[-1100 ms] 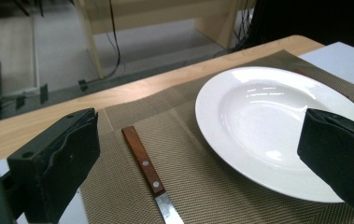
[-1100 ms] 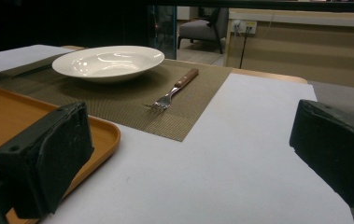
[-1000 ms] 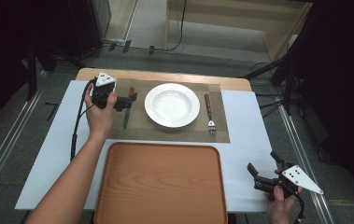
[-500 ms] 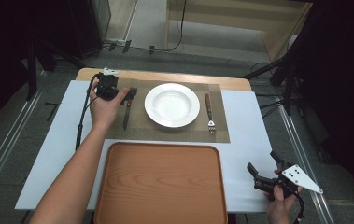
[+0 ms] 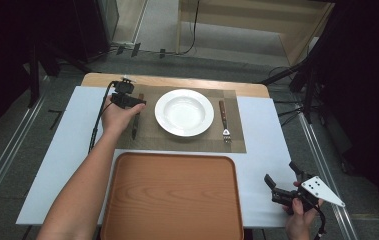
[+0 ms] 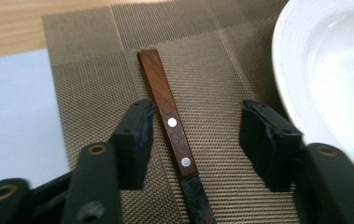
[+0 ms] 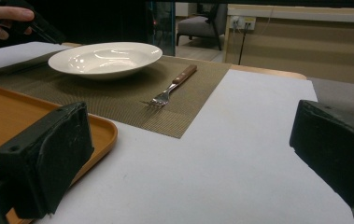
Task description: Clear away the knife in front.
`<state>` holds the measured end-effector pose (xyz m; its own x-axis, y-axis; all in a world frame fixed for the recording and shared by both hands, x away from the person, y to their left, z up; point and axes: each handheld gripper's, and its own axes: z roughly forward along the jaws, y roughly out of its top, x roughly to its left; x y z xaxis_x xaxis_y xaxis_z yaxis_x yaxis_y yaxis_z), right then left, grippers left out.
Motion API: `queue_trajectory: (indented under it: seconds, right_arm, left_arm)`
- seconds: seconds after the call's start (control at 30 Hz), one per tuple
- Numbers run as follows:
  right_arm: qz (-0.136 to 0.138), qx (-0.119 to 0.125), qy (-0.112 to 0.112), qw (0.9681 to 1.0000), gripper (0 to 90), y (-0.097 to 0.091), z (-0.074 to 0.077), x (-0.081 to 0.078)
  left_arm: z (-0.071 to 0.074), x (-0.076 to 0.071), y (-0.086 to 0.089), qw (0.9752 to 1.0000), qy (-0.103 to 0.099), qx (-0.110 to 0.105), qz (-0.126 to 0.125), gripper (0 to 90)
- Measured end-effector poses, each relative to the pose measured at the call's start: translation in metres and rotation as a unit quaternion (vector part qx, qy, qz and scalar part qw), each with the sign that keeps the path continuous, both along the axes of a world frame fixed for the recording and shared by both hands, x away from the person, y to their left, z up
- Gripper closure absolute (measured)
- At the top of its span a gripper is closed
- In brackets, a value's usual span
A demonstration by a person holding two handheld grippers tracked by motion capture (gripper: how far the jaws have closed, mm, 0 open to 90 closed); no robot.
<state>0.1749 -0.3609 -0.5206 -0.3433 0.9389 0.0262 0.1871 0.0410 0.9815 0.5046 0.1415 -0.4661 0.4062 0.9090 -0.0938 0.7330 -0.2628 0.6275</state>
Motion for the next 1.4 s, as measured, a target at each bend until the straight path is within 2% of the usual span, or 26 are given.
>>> queue_trajectory:
  seconds: [0.07, 0.27, 0.47, 0.53, 0.57, 0.6, 0.67, 0.7, 0.87, 0.9, 1.0, 1.3, 1.4]
  right_arm:
    - [0.000, -0.001, 0.000, 1.0000, 0.0, 0.000, 0.000, 0.000]
    - [0.000, -0.002, 0.001, 1.0000, 0.0, 0.000, 0.000, 0.000]
    - [-0.002, -0.001, 0.002, 1.0000, 0.0, 0.000, 0.000, 0.000]
    - [-0.002, -0.001, 0.002, 1.0000, 0.0, 0.000, 0.000, 0.000]
    - [-0.002, -0.001, 0.002, 1.0000, 0.0, 0.000, 0.000, 0.000]
    - [-0.002, -0.002, 0.002, 1.0000, 0.0, 0.000, 0.000, 0.000]
    - [-0.002, -0.002, 0.002, 1.0000, 0.0, 0.000, 0.000, 0.000]
    - [-0.002, -0.003, 0.002, 1.0000, 0.0, 0.000, -0.001, 0.000]
    - [-0.003, -0.002, 0.004, 1.0000, 0.0, 0.000, -0.001, 0.000]
    - [-0.003, -0.001, 0.005, 1.0000, 0.0, 0.001, -0.001, 0.000]
    - [-0.003, -0.001, 0.006, 1.0000, 0.0, 0.001, -0.001, 0.000]
    - [-0.006, -0.004, 0.008, 0.9999, 0.0, 0.001, -0.001, 0.001]
    - [-0.007, -0.004, 0.007, 0.9999, 0.0, 0.001, -0.001, 0.001]
  left_arm:
    - [-0.004, 0.001, -0.001, 0.9999, 0.007, 0.012, -0.003, 48.9]
    - [-0.016, 0.005, -0.002, 0.9992, 0.027, 0.030, 0.007, 58.1]
    - [-0.019, 0.006, -0.004, 0.9990, 0.032, 0.031, 0.007, 63.8]
    - [-0.021, 0.006, -0.005, 0.9987, 0.034, 0.038, 0.006, 66.3]
    - [-0.021, 0.006, -0.006, 0.9986, 0.030, 0.044, 0.005, 66.3]
    - [-0.022, 0.005, -0.008, 0.9978, 0.022, 0.062, -0.001, 71.2]
    - [-0.022, 0.004, -0.010, 0.9965, 0.013, 0.081, -0.012, 71.9]
    - [-0.022, 0.004, -0.011, 0.9966, 0.014, 0.080, -0.013, 75.0]
    - [-0.021, 0.005, -0.009, 0.9973, 0.024, 0.069, -0.006, 75.7]
    - [-0.021, 0.006, -0.008, 0.9977, 0.029, 0.061, 0.001, 75.7]
    - [-0.022, 0.006, -0.006, 0.9981, 0.031, 0.052, -0.002, 75.7]
    - [-0.022, 0.005, -0.006, 0.9982, 0.027, 0.054, -0.004, 76.2]
    - [-0.022, 0.006, -0.004, 0.9984, 0.029, 0.048, -0.007, 76.2]
